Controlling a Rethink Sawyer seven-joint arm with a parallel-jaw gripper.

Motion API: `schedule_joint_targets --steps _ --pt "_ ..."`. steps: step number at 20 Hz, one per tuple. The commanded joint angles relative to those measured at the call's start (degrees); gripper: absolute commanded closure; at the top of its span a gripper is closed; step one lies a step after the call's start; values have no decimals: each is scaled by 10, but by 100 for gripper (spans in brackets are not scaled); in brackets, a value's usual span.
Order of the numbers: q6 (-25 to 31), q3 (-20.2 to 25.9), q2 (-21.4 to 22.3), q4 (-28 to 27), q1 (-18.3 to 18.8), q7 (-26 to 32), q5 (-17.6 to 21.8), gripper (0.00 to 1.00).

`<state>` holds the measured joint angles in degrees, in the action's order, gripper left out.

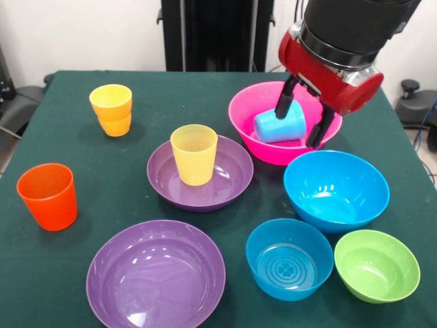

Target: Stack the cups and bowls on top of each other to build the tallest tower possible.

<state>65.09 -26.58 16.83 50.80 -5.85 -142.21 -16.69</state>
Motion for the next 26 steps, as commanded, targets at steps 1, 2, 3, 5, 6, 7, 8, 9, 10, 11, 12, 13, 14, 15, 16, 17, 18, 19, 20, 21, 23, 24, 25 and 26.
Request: schedule_joint_targets --steps 1,2,3,5,6,7,8,9,10,11,12,13,14,15,16,17,18,19,20,21,23,24,25,26 --pt "-78 78 -29 35 -1 -85 -14 0" --pt "-92 80 -33 39 -2 -83 -17 0" --pt "-103 81 -35 44 -2 -83 -19 0" --pt "-111 77 -44 42 -6 -86 -22 0" --pt "-111 75 -48 39 -6 -86 -22 0" --pt "-110 73 -52 36 -7 -86 -25 0" --pt "-106 71 -55 32 -7 -86 -25 0" --pt "-104 70 -57 29 -7 -86 -27 0" --pt "-102 69 -60 26 -7 -85 -27 0" --pt "-93 69 -63 21 -5 -81 -28 0" --pt "-88 70 -67 18 -4 -77 -28 0" --pt "-85 71 -70 16 -2 -74 -29 0" --pt "-82 72 -73 13 -1 -71 -29 0" --pt "-80 71 -77 10 -1 -70 -29 0" --pt "-77 67 -79 6 -2 -71 -27 0" --pt "-77 66 -82 3 -2 -72 -27 0" --pt "-74 64 -86 -2 -2 -72 -26 0" --pt "-74 63 -92 -9 -1 -72 -26 0" --pt "-74 62 -96 -13 0 -73 -26 0" --pt "-73 60 -100 -17 1 -73 -26 0" --pt "-70 54 -109 -28 -1 -80 -25 0" --pt "-74 48 -113 -33 -3 -89 -26 0" --pt "-79 43 -117 -37 -6 -98 -26 0" --pt "-92 36 -119 -37 -9 -110 -27 0"
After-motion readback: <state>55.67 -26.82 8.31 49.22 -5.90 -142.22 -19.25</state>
